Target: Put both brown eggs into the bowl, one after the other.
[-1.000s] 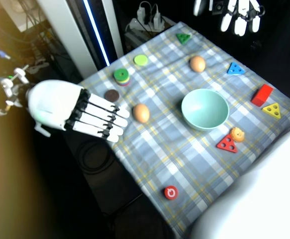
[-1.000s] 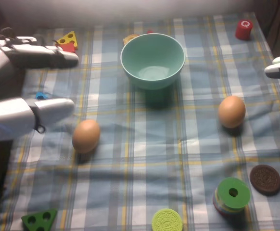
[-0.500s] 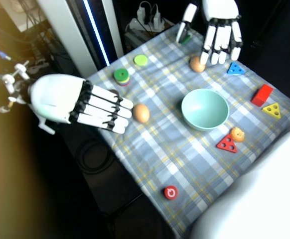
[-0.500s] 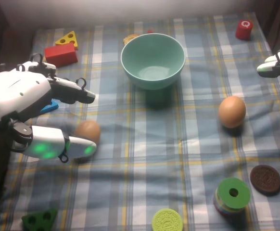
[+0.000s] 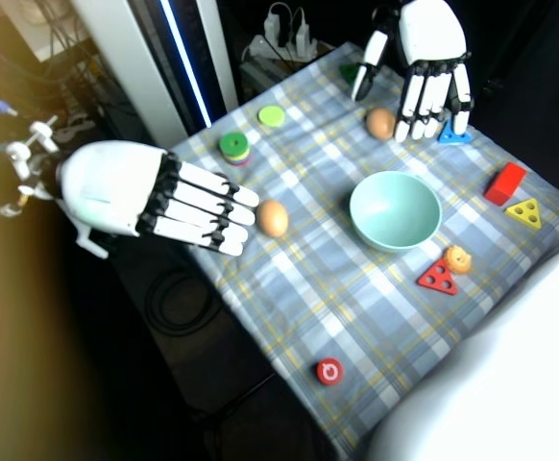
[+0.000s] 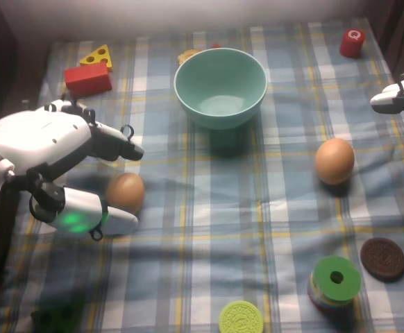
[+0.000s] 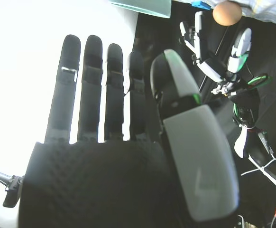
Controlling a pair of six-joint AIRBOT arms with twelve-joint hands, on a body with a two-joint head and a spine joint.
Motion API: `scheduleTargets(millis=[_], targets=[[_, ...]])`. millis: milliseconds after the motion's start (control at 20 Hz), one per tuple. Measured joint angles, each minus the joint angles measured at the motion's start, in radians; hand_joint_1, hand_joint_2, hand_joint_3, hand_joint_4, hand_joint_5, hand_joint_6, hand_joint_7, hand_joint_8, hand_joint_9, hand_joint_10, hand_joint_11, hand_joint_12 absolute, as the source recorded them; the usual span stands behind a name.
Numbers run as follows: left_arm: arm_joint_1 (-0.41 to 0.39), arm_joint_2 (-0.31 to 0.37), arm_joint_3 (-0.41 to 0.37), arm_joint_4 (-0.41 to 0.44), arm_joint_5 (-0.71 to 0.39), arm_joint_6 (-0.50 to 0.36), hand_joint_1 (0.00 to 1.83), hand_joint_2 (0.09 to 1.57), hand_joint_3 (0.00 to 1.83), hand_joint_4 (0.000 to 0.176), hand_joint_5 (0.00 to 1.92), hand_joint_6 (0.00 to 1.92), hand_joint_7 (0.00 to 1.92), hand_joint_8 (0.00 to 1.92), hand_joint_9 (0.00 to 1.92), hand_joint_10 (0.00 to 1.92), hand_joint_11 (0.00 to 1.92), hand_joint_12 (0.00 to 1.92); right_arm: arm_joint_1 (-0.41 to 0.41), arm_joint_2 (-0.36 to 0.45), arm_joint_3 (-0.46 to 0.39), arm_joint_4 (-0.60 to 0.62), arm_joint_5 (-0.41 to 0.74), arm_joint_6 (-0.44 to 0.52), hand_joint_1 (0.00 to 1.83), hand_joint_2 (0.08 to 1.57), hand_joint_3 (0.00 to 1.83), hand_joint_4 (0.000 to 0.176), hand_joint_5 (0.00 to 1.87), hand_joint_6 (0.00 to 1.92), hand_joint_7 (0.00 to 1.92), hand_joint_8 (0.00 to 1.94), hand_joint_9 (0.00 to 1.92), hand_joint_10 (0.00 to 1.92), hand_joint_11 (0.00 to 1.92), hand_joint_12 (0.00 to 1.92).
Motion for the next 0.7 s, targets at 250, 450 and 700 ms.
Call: scheduleTargets(millis=[250, 450, 700], targets=[[0.0, -0.011, 0.013, -0.032, 0.012, 0.018, 0.75, 0.89, 0.0, 0.124, 0.69, 0.01, 0.73, 0.01, 0.68, 0.01, 0.0, 0.51, 0.0, 0.0, 0.0, 0.0, 0.0, 0.0, 0.96, 1.33, 0.0, 0.0, 0.67, 0.01, 0.71, 0.01, 0.67, 0.0, 0.43, 0.47], [0.0, -0.018, 0.021, -0.042, 0.019, 0.019, 0.79, 0.92, 0.0, 0.117, 0.71, 0.0, 0.76, 0.01, 0.71, 0.01, 0.0, 0.54, 0.0, 0.0, 0.0, 0.0, 0.0, 0.004, 0.97, 1.33, 0.0, 0.0, 0.68, 0.0, 0.73, 0.0, 0.7, 0.0, 0.4, 0.57], [0.0, -0.024, 0.025, -0.047, 0.023, 0.019, 0.82, 0.94, 0.0, 0.092, 0.78, 0.0, 0.81, 0.01, 0.77, 0.02, 0.0, 0.67, 0.0, 0.0, 0.0, 0.001, 0.0, 0.005, 0.98, 1.33, 0.0, 0.0, 0.69, 0.0, 0.75, 0.0, 0.72, 0.01, 0.43, 0.58]])
